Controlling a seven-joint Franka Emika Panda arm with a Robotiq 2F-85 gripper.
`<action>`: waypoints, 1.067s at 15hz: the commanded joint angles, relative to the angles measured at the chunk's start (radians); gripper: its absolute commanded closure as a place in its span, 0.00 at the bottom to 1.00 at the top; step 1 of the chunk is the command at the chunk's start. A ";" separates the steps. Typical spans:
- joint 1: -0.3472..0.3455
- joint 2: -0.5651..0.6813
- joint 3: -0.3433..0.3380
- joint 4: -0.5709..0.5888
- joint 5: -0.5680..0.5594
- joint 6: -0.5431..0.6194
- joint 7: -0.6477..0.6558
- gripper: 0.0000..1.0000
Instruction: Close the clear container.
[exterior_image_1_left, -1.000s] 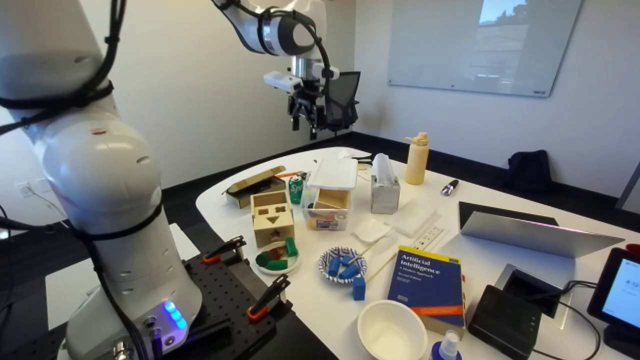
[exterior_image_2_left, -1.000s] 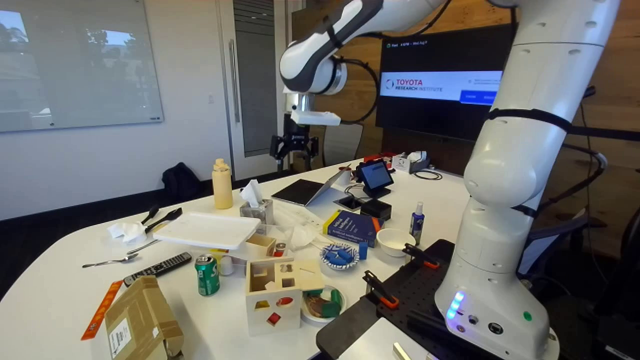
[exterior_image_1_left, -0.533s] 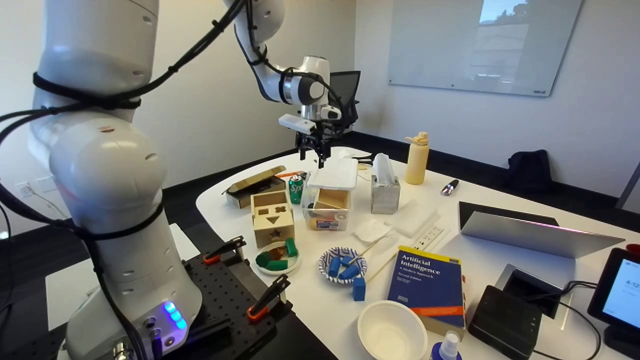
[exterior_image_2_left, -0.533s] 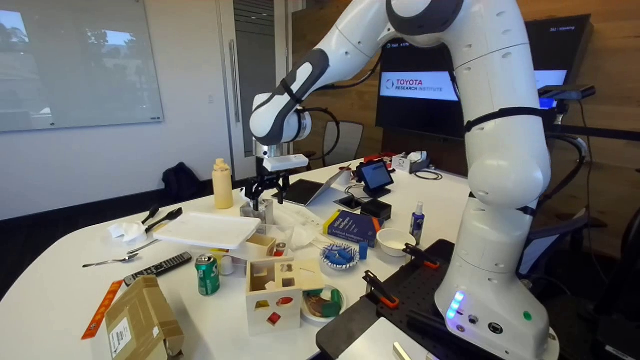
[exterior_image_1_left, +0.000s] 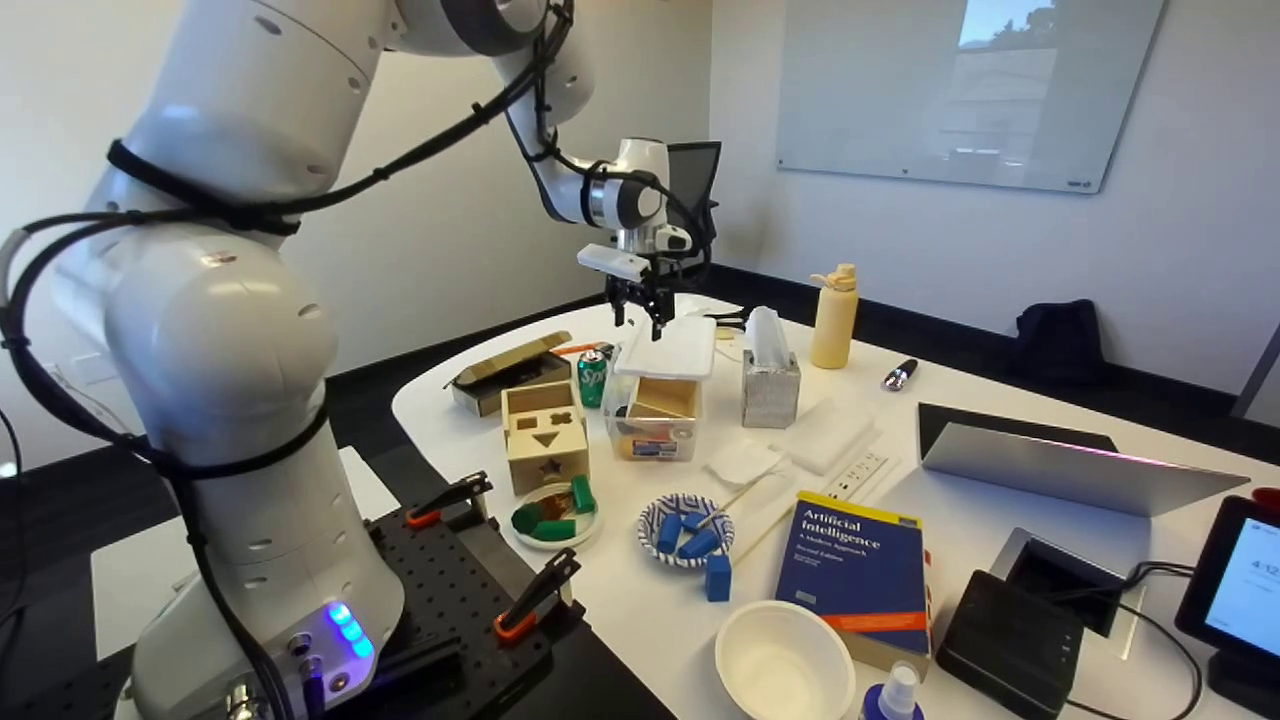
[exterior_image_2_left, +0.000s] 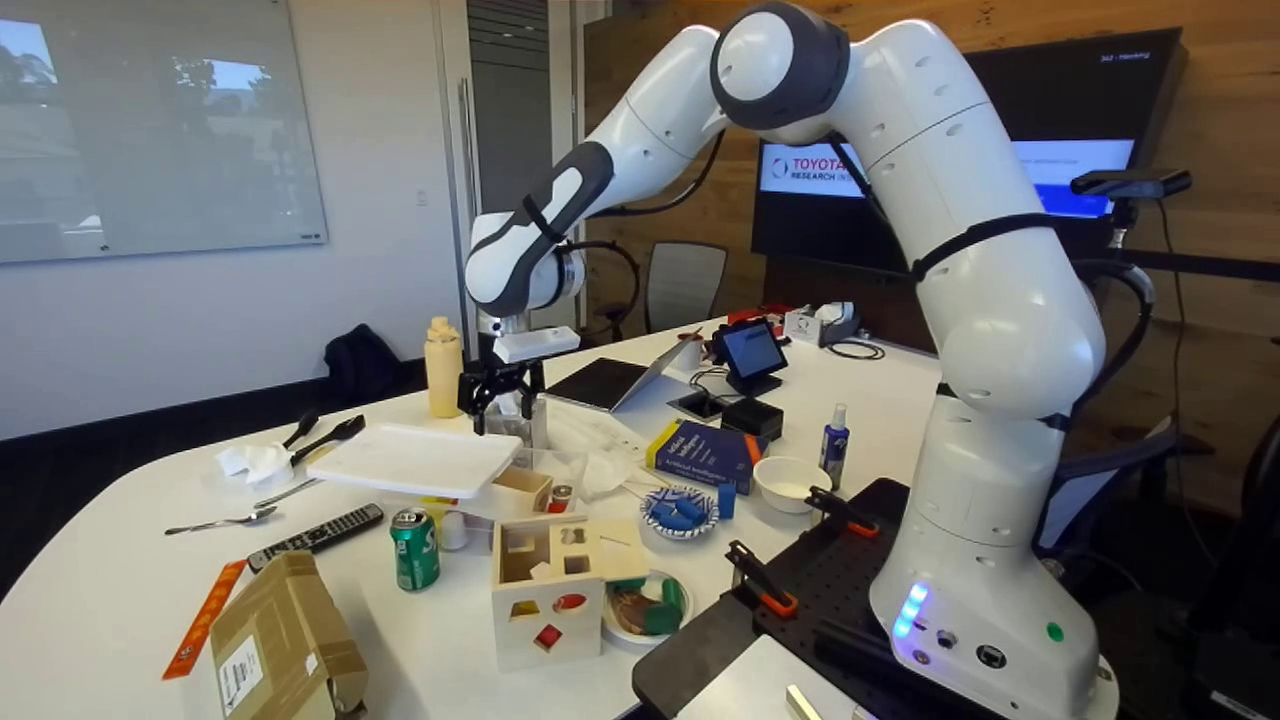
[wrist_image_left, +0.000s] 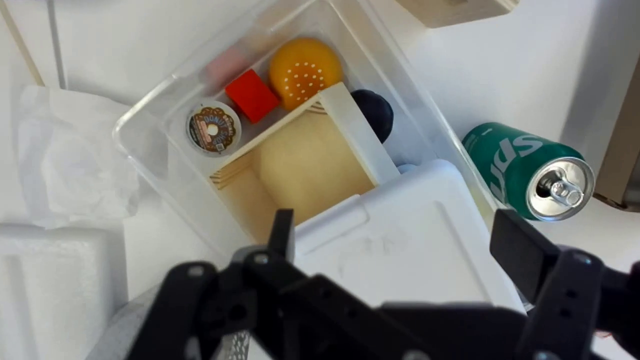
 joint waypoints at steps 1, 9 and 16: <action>0.017 0.103 -0.005 0.120 0.004 -0.036 -0.047 0.00; 0.042 0.263 -0.027 0.284 -0.016 -0.037 -0.062 0.00; 0.049 0.318 -0.024 0.344 -0.009 -0.036 -0.068 0.00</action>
